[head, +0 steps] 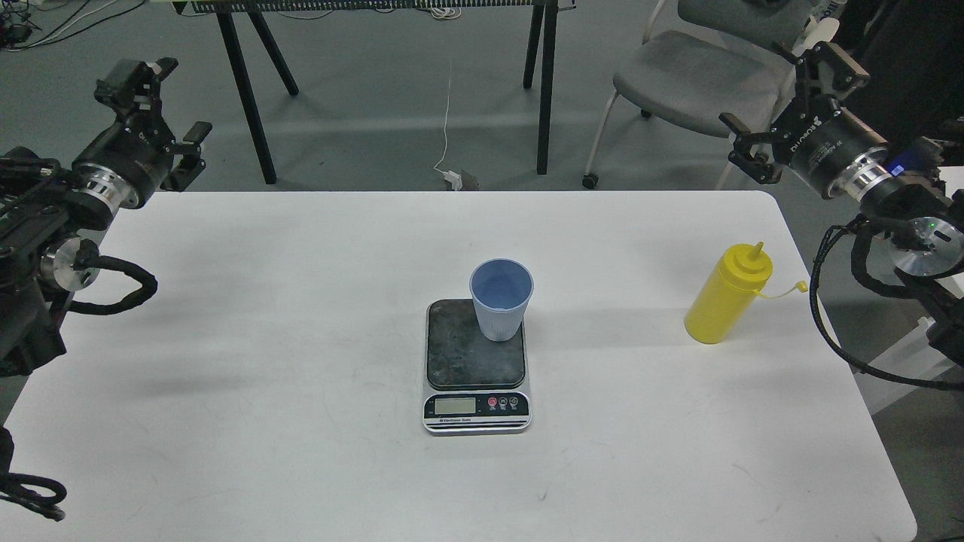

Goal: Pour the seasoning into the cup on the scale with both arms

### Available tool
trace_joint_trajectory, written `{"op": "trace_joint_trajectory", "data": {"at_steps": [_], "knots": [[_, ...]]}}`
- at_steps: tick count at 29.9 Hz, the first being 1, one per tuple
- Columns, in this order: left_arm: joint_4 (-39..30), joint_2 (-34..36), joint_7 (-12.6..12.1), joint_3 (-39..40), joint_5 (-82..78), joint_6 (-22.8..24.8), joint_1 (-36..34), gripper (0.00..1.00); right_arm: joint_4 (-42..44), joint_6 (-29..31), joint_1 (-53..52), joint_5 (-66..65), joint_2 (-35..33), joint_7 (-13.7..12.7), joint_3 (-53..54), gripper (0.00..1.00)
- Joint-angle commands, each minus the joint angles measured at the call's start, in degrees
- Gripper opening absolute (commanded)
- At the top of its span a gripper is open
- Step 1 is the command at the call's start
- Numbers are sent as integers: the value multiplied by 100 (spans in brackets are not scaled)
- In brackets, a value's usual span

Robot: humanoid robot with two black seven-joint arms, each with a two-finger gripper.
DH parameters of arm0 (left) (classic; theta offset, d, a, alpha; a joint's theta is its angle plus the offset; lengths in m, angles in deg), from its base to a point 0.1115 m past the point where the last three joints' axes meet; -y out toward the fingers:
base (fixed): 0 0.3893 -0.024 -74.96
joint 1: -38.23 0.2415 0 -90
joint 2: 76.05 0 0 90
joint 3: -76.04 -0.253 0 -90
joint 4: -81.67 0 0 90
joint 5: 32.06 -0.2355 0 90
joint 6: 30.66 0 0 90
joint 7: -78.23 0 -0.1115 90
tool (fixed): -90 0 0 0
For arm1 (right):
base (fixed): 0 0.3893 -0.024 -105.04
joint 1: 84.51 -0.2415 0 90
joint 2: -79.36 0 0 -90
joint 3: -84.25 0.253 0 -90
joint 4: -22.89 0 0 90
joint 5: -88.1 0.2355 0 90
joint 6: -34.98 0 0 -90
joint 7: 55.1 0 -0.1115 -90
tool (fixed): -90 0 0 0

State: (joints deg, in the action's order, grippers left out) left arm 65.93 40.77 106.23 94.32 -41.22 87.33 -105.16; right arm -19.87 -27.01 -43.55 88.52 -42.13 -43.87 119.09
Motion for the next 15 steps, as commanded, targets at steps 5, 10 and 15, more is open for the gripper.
{"op": "trace_joint_trajectory", "data": {"at_steps": [5, 10, 15], "knots": [[0, -45, 0, 62, 2, 1, 13, 98, 57, -1, 35, -24, -6, 1, -3, 99], [0, -63, 0, 71, -6, 1, 4, 98, 109, -1, 35, -33, -59, 1, 6, 99], [0, -63, 0, 71, -6, 1, 4, 98, 451, -1, 26, -33, -6, 1, 76, 99]]}}
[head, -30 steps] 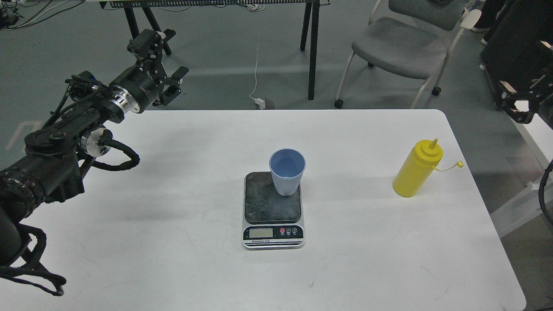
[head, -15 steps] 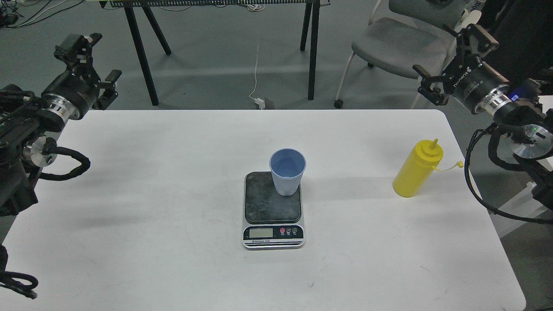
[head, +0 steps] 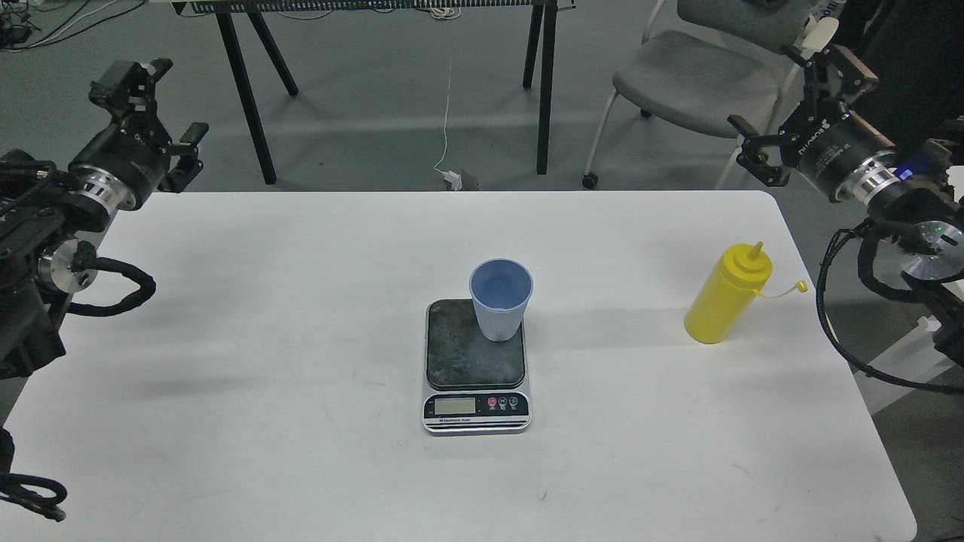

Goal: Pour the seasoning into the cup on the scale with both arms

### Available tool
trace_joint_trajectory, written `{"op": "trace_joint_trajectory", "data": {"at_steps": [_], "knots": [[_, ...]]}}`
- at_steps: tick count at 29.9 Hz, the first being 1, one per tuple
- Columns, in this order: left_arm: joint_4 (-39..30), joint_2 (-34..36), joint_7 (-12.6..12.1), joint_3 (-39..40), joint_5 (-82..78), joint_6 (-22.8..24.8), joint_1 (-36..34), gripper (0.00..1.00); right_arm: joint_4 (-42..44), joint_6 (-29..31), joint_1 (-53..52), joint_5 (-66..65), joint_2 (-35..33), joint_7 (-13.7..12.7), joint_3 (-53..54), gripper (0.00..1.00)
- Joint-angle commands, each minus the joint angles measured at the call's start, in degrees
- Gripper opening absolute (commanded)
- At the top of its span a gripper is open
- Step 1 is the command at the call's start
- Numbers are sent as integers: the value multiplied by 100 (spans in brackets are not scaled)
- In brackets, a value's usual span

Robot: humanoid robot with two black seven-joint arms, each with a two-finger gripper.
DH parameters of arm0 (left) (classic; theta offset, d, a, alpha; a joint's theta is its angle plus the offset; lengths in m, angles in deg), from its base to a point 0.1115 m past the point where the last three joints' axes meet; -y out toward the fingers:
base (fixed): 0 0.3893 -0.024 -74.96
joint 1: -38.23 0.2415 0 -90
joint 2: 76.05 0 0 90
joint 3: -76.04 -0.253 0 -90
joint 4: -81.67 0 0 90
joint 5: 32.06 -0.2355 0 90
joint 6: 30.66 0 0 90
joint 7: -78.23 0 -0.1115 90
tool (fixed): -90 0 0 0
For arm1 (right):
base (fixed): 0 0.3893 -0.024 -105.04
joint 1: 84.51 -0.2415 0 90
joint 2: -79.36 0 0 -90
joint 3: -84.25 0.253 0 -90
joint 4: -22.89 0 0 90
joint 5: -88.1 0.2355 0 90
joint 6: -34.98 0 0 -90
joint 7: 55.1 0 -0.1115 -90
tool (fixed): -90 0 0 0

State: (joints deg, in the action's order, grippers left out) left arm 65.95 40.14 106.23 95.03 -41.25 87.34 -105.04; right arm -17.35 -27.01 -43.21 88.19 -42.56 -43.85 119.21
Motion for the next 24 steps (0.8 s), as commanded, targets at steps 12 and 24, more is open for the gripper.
{"op": "trace_joint_trajectory", "data": {"at_steps": [12, 24], "knots": [[-1, -44, 0, 52, 5, 0, -43, 98, 244, 0, 1, 17, 46, -9, 107, 99], [-1, -150, 0, 193, -4, 0, -175, 98, 271, 0, 212, 8, 46, 0, 116, 99]]}}
